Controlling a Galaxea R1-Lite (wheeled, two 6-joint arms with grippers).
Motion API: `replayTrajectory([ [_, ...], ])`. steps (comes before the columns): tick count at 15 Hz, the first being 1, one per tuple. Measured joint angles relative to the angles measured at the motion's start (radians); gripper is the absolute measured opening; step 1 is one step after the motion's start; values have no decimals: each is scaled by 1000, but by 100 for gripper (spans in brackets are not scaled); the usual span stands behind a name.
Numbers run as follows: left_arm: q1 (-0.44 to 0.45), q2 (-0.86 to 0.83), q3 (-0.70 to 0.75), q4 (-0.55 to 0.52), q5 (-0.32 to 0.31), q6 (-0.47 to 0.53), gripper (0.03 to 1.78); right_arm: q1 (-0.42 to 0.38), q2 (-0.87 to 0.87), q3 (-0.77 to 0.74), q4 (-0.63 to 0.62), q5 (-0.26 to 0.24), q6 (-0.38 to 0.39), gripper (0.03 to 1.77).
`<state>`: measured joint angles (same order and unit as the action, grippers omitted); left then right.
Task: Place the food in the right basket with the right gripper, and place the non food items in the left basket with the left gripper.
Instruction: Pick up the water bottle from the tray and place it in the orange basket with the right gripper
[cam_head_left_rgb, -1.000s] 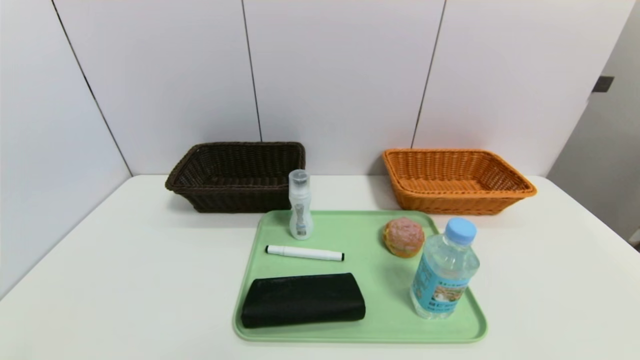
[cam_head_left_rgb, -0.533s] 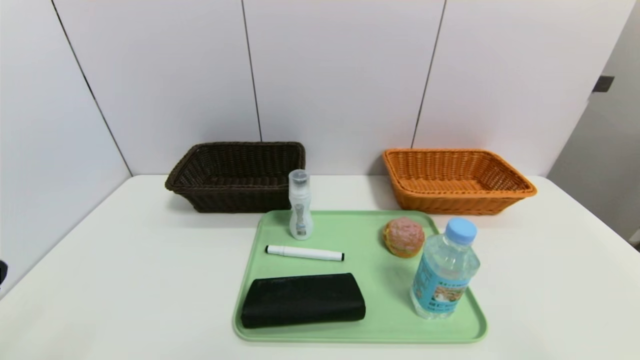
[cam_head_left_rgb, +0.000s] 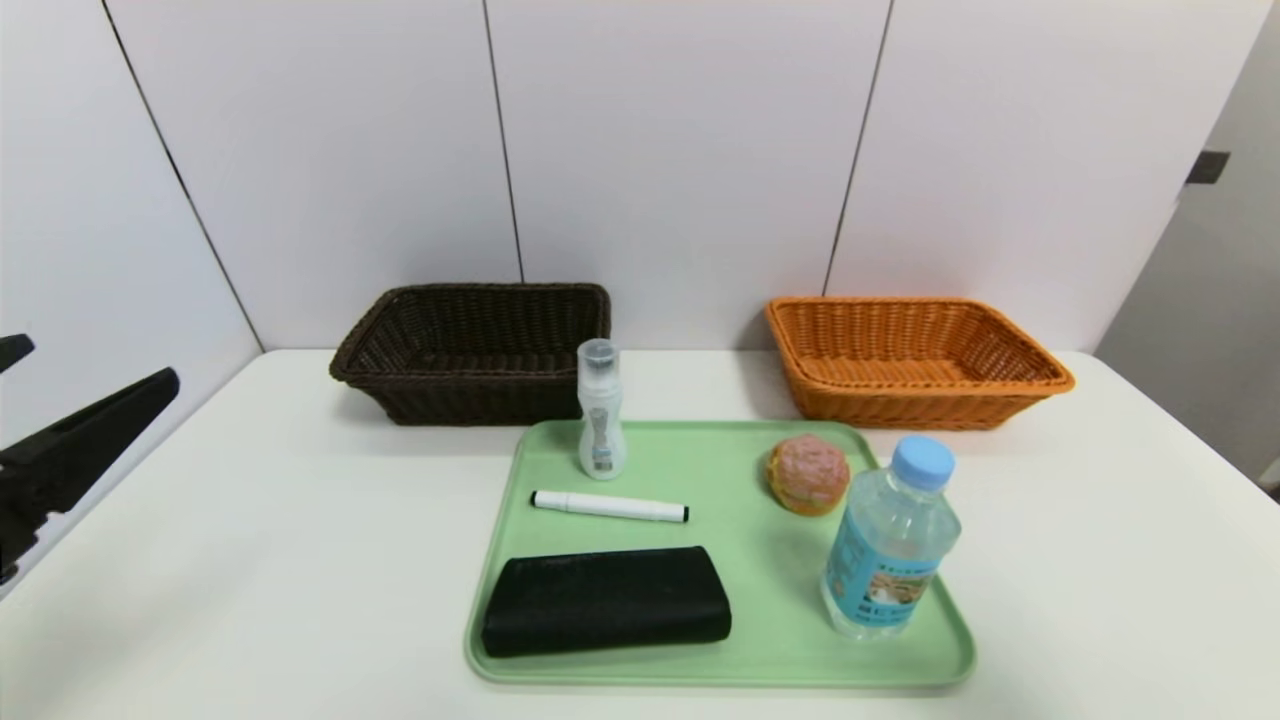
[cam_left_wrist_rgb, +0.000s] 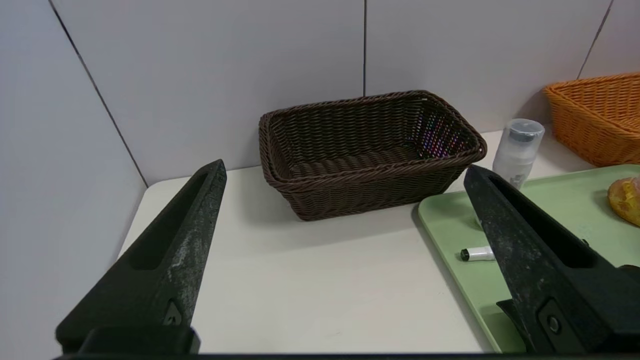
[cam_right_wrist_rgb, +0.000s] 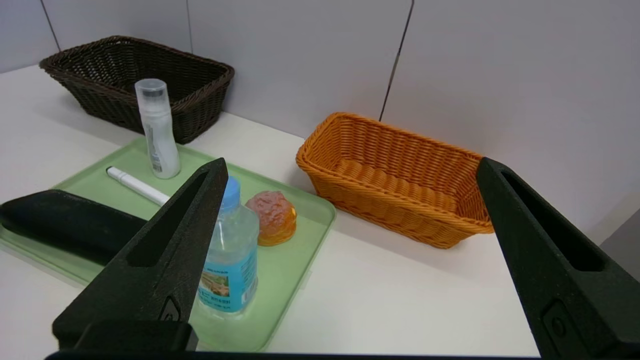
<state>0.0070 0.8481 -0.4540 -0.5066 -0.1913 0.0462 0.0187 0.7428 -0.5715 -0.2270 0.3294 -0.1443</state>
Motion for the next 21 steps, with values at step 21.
replayTrajectory([
  [21, -19, 493, -56, -177, 3, 18, 169, 254, 147, 396, -154, 87, -113, 171],
])
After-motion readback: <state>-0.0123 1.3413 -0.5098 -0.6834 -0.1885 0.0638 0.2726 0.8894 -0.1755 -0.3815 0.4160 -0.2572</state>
